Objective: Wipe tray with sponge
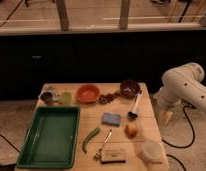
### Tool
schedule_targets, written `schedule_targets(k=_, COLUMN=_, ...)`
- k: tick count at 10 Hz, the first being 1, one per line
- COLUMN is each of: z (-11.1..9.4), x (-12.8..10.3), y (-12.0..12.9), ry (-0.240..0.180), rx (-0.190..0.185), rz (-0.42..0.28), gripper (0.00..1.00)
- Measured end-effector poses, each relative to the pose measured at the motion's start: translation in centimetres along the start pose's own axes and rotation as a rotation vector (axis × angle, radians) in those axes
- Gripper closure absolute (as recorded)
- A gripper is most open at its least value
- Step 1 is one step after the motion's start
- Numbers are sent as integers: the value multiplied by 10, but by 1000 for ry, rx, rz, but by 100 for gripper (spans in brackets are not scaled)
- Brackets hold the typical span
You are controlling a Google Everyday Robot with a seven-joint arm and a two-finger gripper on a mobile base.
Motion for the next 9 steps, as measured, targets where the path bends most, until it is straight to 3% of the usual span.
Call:
schedule_targets(k=6, z=2, x=-2, y=2, ry=-1, rx=-2, rz=-6, gripper=20)
schedule_targets(k=9, z=14, x=-41, y=8, ry=-9, rx=-11, rz=-50, gripper=20)
